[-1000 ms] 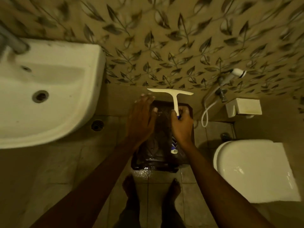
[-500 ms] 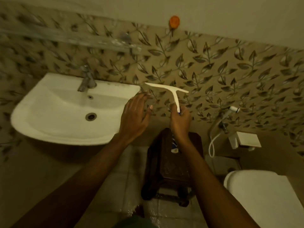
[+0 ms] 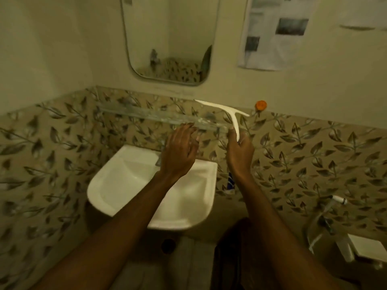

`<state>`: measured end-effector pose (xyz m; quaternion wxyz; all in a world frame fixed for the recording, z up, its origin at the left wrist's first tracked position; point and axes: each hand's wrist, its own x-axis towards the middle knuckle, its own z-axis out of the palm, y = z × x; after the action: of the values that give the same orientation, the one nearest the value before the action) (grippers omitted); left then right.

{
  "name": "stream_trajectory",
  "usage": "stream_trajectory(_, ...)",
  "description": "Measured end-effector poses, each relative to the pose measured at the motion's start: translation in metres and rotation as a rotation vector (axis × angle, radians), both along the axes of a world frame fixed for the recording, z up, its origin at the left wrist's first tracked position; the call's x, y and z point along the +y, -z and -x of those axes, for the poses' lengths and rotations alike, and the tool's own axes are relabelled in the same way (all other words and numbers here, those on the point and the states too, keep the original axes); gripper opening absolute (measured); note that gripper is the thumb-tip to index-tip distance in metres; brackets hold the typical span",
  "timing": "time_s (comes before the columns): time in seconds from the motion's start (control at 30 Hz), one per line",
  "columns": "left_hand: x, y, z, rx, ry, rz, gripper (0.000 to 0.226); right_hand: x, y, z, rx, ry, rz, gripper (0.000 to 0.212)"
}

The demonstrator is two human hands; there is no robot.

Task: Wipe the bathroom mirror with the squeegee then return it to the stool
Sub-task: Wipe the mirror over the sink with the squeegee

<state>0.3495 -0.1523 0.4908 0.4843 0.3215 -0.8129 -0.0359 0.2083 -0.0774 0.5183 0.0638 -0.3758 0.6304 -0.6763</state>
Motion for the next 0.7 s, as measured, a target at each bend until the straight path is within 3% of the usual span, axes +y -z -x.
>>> stream_trajectory(0.4, -0.211, -0.116, -0.063, 0.083, -0.03, 0.307, 0.034, -0.168, -0.097, -0.049, 0.242, 0.089, 0.186, 0.014)
stream_trajectory(0.67, -0.339, -0.236, -0.09, 0.199, -0.193, 0.287, 0.041, -0.273, -0.191, -0.029, 0.338, 0.112, 0.326, 0.002)
stream_trajectory(0.7, -0.351, -0.25, -0.089, 0.197, -0.21, 0.292, 0.042, -0.284, -0.204, -0.026, 0.359, 0.137, 0.345, 0.009)
